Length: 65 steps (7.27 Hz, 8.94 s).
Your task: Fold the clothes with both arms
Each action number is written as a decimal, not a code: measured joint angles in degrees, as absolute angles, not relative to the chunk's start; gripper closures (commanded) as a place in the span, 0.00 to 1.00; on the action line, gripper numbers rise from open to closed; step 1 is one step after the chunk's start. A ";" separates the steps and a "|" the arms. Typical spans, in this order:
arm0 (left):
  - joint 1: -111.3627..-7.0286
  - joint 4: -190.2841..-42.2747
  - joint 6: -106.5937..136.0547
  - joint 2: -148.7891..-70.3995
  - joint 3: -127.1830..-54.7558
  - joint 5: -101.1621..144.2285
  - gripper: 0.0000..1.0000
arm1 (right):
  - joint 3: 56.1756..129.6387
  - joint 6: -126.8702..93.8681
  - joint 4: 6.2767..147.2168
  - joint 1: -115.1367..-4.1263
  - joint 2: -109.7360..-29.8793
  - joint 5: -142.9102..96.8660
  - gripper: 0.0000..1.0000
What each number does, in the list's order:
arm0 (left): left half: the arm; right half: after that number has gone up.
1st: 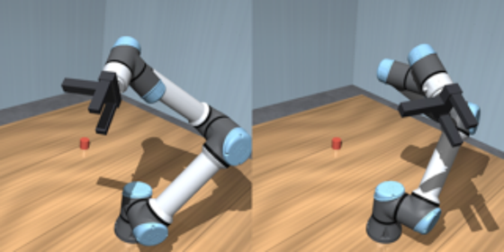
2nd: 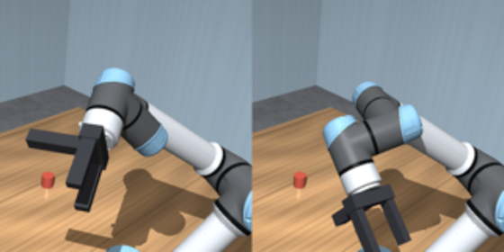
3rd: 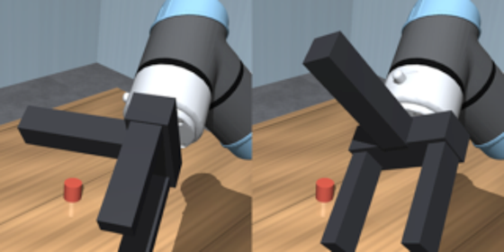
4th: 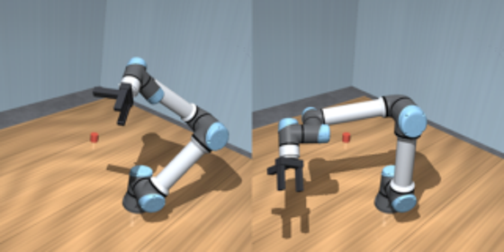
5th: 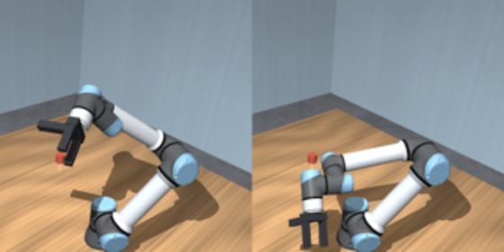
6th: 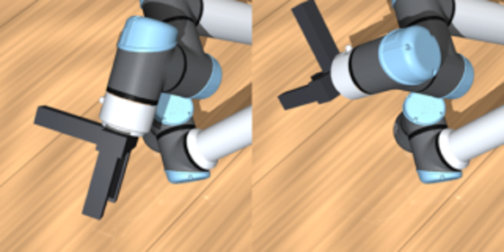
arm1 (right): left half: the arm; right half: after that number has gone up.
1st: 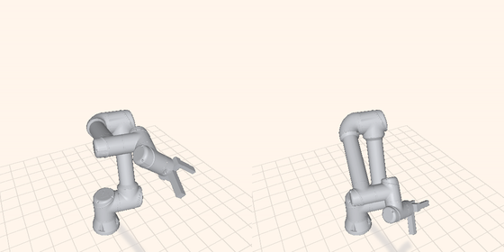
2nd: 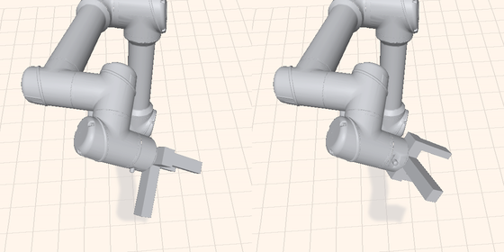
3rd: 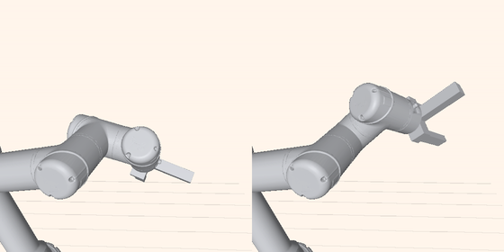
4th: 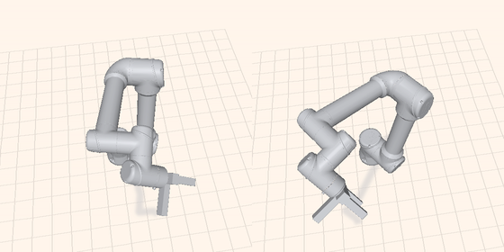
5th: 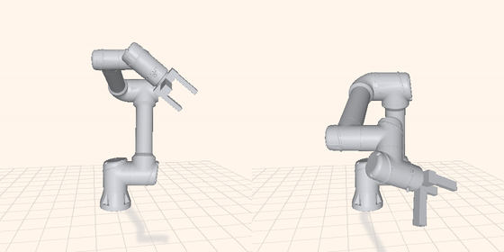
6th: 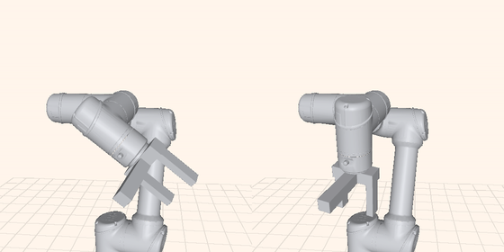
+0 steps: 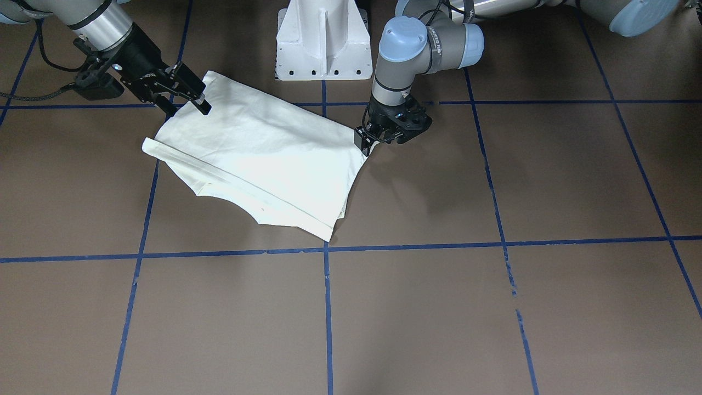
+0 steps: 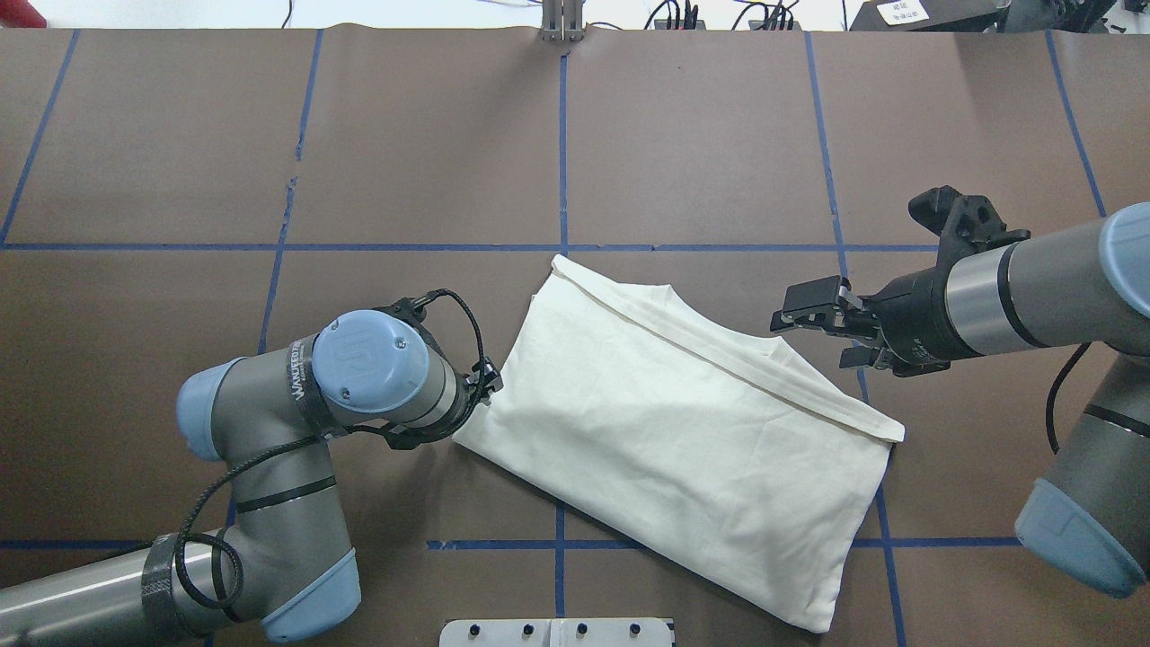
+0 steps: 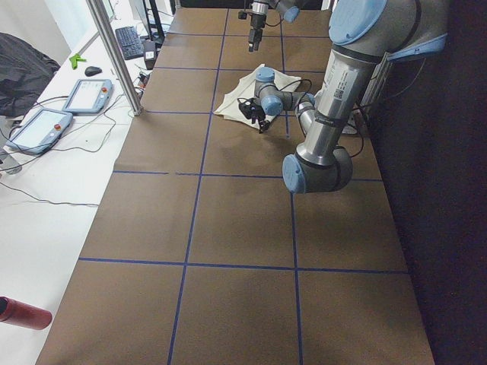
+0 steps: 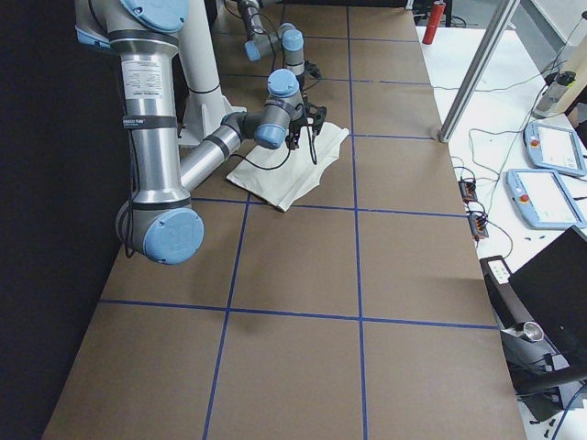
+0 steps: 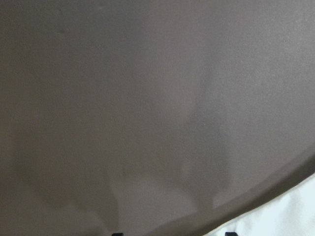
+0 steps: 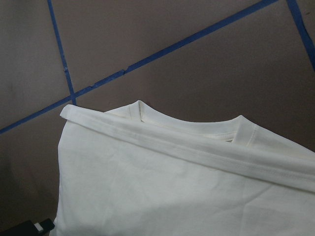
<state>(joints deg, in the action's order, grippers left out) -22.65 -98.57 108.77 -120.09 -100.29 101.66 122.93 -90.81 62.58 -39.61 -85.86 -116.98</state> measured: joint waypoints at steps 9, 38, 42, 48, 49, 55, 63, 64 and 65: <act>-20.44 -98.66 108.61 -120.17 -100.52 102.04 1.00 | 122.25 -90.79 62.52 -39.64 -85.85 -117.04 0.00; -44.59 -100.28 72.92 -118.92 -103.71 109.92 0.00 | 99.81 -82.56 93.21 -17.73 -58.02 -102.02 0.00; -44.10 -100.46 73.55 -118.93 -103.56 110.16 0.00 | 100.62 -79.86 99.03 -19.50 -57.27 -101.85 0.00; -41.90 -100.83 76.24 -119.38 -103.55 110.13 0.00 | 102.96 -73.13 103.77 -25.47 -58.73 -102.03 0.00; -41.54 -100.95 77.11 -119.23 -103.56 110.17 0.00 | 103.60 -72.96 103.53 -25.82 -58.09 -102.06 0.00; -22.19 -98.78 112.17 -116.53 -104.96 102.03 0.13 | 109.13 -73.86 95.57 -26.60 -57.43 -102.19 0.00; -17.74 -92.91 115.31 -115.88 -105.21 100.56 0.76 | 109.34 -74.27 94.92 -26.79 -57.39 -102.16 0.00; -17.58 -92.90 115.31 -115.87 -105.22 100.60 0.89 | 109.34 -74.27 94.92 -26.84 -57.39 -102.14 0.00; -17.53 -92.90 115.29 -115.90 -105.25 100.62 1.00 | 109.34 -74.27 94.92 -26.86 -57.39 -102.13 0.00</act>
<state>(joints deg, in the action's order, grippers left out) -17.53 -92.90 115.29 -115.90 -105.25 100.62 109.34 -74.27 94.92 -26.86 -57.39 -102.13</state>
